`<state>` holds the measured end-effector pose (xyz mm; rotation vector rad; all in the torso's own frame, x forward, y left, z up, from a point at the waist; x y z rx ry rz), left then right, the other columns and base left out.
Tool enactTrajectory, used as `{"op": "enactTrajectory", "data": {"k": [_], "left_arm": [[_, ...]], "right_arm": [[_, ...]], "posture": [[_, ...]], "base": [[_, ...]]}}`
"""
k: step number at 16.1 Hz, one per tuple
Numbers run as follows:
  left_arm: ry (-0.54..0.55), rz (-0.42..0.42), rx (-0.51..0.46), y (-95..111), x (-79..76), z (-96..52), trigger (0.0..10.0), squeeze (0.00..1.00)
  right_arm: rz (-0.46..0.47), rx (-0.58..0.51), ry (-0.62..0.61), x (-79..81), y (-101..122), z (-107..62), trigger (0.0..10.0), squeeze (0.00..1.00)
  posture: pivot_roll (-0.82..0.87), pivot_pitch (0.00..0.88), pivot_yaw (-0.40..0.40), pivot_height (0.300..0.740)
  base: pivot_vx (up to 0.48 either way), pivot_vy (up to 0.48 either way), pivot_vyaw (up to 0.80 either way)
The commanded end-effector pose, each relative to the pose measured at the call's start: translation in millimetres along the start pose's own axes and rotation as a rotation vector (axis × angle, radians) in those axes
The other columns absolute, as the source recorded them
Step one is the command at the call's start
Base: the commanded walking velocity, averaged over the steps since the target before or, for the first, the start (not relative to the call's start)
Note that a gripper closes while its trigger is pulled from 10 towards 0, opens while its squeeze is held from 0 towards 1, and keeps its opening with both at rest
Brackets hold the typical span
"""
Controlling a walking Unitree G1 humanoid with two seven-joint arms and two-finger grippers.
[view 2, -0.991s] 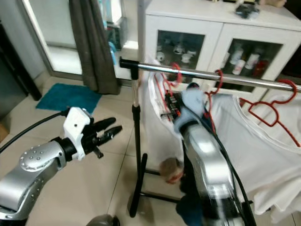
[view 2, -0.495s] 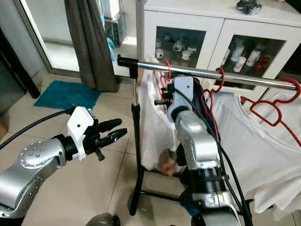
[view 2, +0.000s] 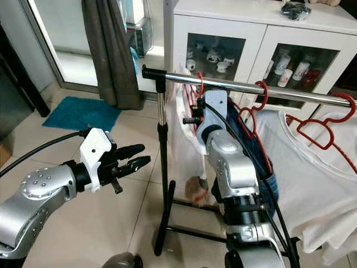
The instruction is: Hang hanger
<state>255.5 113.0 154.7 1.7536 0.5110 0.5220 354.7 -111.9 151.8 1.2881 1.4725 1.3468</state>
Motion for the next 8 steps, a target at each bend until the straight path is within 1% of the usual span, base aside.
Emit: {"op": "enactTrajectory", "data": {"k": [1,2,3,4,5,6,8], "left_arm": [[0.0,0.016,-0.009,4.4,-1.4,-0.2,10.0,0.0],[0.006,0.009,-0.017,4.8,-1.8,-0.2,10.0,0.0],[0.011,-0.002,-0.027,5.1,-3.8,0.3,10.0,0.0],[0.012,-0.009,-0.031,4.9,-4.9,0.3,10.0,0.0],[0.013,-0.017,-0.034,4.5,-5.7,0.3,10.0,0.0],[0.02,-0.04,-0.047,3.6,-6.1,-0.1,10.0,0.0],[0.077,-0.071,-0.087,5.7,-2.8,0.0,10.0,0.0]], "right_arm": [[0.027,-0.042,0.027,-1.1,5.9,-7.9,10.0,1.0],[0.032,-0.058,0.028,-2.4,7.8,-11.5,10.0,1.0],[0.045,-0.093,0.035,-4.6,11.9,-20.0,10.0,1.0],[0.054,-0.111,0.044,-4.6,14.2,-24.4,10.0,1.0],[0.063,-0.133,0.061,-3.7,16.9,-29.9,10.0,1.0],[0.085,-0.164,0.096,-0.8,19.4,-38.9,10.0,1.0],[0.058,-0.2,0.143,2.5,18.7,-54.7,10.0,1.0]], "posture": [[0.15,0.032,0.002,0.74],[0.15,0.045,-0.009,0.74],[0.15,0.046,-0.011,0.74],[0.14,0.05,-0.008,0.74],[0.14,0.053,-0.008,0.74],[0.13,0.055,-0.007,0.74],[0.12,0.07,-0.01,0.74]], "base": [[0.0,0.0,0.0],[0.0,0.0,0.0],[0.0,0.0,0.0],[0.0,0.0,0.0],[0.0,0.0,0.0],[0.0,0.0,0.0],[0.0,0.0,0.0]]}}
Point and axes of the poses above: a point about 5 cm out from each wrist's last joint towards the gripper, its own z axis pointing out of the wrist towards the gripper, its own y axis along the axis of the wrist's last joint, x = y × z, the point moved 2 cm from there along z, pointing out of the wrist towards the gripper, and after that the axes turned 1 degree about -z, right-handed, at the moved point
